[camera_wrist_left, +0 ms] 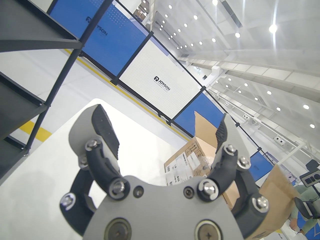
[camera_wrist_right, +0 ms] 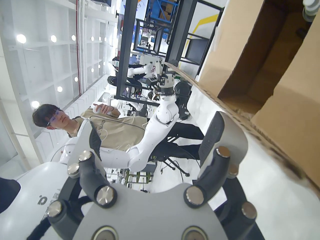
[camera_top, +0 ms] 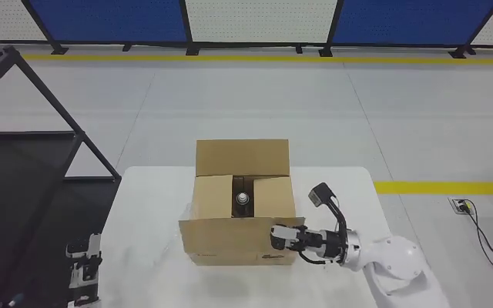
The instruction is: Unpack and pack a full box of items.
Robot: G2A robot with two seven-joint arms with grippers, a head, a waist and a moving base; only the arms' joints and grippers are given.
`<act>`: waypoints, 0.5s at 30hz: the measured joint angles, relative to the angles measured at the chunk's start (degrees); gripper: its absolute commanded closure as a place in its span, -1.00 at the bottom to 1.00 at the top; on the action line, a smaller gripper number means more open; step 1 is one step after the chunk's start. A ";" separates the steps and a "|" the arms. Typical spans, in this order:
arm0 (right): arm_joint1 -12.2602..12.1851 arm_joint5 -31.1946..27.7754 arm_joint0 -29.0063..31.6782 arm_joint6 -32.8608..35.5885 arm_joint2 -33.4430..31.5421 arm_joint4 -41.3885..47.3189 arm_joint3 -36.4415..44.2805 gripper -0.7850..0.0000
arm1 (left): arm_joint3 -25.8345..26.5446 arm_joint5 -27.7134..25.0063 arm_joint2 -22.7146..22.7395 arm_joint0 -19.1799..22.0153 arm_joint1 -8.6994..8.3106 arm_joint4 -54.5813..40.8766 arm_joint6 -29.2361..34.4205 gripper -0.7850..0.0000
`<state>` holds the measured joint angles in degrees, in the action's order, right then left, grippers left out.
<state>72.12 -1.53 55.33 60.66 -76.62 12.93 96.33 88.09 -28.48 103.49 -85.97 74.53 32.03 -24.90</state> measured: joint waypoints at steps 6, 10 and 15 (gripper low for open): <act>0.83 -0.82 -3.46 -9.81 3.53 -0.35 -5.25 -1.00 | 0.70 4.34 0.00 -0.59 0.27 -4.33 2.22 -1.00; 1.10 -1.35 -3.76 -15.18 4.22 -0.51 -7.41 -1.00 | 0.69 4.07 0.00 -0.58 0.27 -3.89 1.98 -1.00; 0.99 -1.60 -2.83 -17.23 4.23 -1.16 -7.96 -1.00 | 0.69 4.15 0.03 -0.54 0.27 -3.96 2.00 -1.00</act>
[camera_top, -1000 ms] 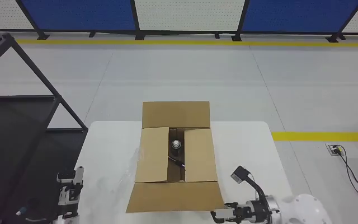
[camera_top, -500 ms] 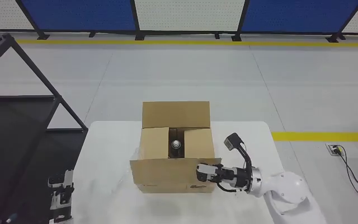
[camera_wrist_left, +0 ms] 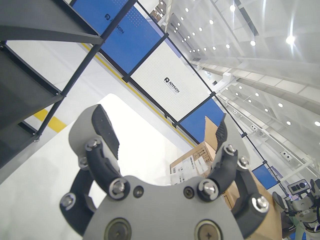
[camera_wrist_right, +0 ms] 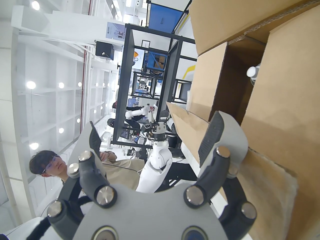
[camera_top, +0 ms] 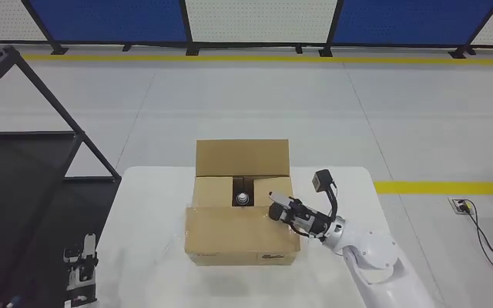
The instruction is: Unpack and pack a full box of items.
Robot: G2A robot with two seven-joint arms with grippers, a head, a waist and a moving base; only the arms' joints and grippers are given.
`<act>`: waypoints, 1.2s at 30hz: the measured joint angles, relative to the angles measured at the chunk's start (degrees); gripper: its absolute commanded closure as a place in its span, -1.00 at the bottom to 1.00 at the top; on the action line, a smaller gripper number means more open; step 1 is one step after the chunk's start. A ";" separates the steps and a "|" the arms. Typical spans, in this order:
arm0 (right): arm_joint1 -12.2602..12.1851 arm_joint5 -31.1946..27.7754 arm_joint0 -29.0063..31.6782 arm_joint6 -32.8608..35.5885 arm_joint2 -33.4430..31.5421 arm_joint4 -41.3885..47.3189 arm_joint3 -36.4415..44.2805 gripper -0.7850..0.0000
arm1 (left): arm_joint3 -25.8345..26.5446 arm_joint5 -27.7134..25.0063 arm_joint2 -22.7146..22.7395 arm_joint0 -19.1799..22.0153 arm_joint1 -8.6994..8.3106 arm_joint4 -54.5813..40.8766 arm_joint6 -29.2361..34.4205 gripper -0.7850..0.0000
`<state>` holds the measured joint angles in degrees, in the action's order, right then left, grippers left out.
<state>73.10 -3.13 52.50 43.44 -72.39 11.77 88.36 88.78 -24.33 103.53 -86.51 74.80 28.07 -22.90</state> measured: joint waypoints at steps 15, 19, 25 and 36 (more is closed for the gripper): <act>-0.56 0.77 1.32 0.57 0.28 -1.23 0.75 -1.00 | -1.82 1.99 -0.66 15.01 -0.79 4.91 5.57 -1.00; -0.70 0.34 1.85 0.47 0.13 -1.11 1.47 -1.00 | -3.83 -1.92 -1.99 19.70 -1.26 8.16 8.48 -1.00; -1.01 0.52 2.61 2.12 0.19 -1.79 3.15 -1.00 | -7.03 -5.95 -3.23 23.91 -1.80 11.26 12.13 -1.00; -1.02 0.55 2.60 2.14 0.19 -1.83 3.15 -1.00 | -6.95 -5.84 -3.19 23.82 -1.78 11.18 12.02 -1.00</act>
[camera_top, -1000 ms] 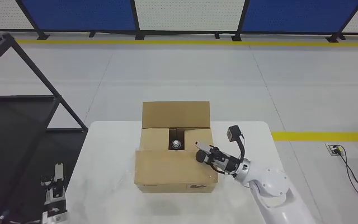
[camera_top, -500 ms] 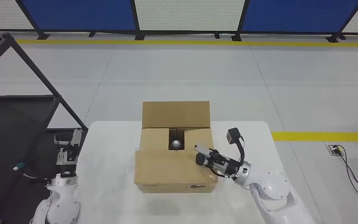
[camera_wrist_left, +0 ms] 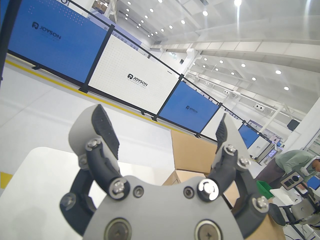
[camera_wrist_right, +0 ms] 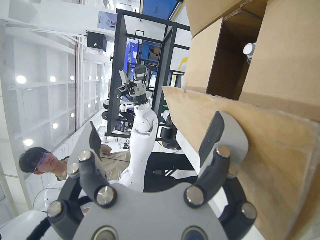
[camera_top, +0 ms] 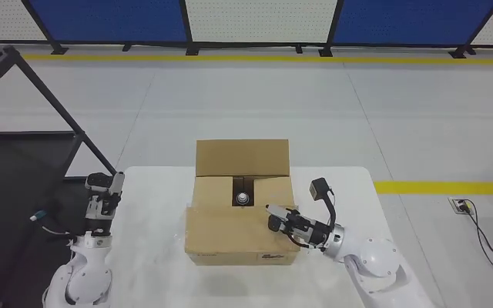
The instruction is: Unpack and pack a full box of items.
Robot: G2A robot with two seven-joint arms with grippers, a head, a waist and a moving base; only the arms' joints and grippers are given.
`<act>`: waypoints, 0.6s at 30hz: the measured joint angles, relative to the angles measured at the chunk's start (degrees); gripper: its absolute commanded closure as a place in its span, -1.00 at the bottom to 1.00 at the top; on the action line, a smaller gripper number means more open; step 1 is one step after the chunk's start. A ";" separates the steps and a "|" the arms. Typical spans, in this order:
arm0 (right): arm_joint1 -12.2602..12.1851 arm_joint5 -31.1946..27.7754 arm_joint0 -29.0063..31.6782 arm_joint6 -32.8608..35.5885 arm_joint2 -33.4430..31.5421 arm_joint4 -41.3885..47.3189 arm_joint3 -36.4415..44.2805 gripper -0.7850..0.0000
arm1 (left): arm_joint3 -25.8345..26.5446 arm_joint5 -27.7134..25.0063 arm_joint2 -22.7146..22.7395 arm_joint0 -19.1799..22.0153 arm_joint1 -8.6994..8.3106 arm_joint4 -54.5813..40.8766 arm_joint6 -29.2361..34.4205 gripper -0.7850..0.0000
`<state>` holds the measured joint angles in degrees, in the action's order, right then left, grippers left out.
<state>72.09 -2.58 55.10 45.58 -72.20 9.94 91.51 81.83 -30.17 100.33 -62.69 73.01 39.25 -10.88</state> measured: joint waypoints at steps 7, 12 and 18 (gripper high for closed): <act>-0.04 0.26 0.59 -0.60 0.71 0.00 0.43 -1.00 | -7.57 0.17 -2.01 8.28 -0.55 0.18 7.85 -1.00; -0.32 0.10 2.25 -1.16 0.27 -0.45 2.22 -1.00 | -17.30 -4.24 -3.36 17.11 -1.36 -0.42 15.44 -1.00; -0.72 0.15 4.56 -1.35 -0.19 -1.66 5.35 -1.00 | -30.29 -10.04 -6.75 28.28 -1.87 -4.52 27.84 -1.00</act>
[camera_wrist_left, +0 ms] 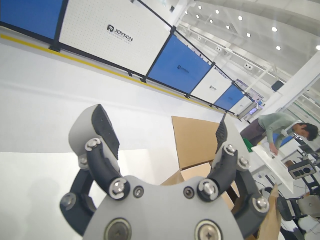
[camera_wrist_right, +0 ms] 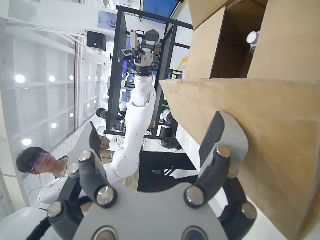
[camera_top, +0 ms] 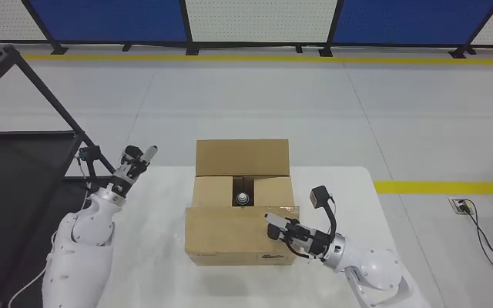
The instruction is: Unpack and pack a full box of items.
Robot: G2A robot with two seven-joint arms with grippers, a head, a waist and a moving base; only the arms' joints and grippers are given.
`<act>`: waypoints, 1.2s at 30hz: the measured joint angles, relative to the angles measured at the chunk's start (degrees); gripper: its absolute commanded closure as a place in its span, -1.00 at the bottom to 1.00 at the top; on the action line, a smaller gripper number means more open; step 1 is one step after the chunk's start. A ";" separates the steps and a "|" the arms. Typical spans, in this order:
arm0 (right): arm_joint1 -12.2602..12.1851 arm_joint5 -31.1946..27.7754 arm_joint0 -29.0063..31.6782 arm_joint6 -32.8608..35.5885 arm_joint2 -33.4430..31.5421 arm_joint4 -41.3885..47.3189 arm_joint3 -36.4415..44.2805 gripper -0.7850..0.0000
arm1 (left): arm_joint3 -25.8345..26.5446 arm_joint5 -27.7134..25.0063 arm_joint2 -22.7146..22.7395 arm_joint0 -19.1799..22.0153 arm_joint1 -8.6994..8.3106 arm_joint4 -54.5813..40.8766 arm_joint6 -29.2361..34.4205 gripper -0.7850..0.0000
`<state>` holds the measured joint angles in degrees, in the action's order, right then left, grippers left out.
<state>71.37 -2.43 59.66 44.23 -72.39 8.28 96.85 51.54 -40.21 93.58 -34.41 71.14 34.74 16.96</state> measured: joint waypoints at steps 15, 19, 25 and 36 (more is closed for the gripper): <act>-0.39 1.55 0.08 -0.25 0.83 -1.28 1.53 -1.00 | -16.00 -3.42 -5.17 13.61 -0.08 -6.80 22.68 -1.00; -0.42 1.38 -0.23 -0.41 0.87 -0.64 0.81 -1.00 | -15.89 -3.29 -5.20 13.49 -0.06 -6.92 22.64 -1.00; -0.56 1.46 -0.74 0.04 0.97 -0.56 0.21 -1.00 | -15.21 2.96 -6.49 13.85 0.44 -17.33 33.27 -1.00; -1.08 0.55 0.90 0.16 -0.43 0.08 0.55 -1.00 | -26.38 10.07 -11.07 22.15 2.05 -27.51 43.76 -1.00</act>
<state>70.29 -1.88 60.55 44.39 -72.82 8.36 97.40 25.16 -30.14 82.51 -12.26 73.19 7.22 60.72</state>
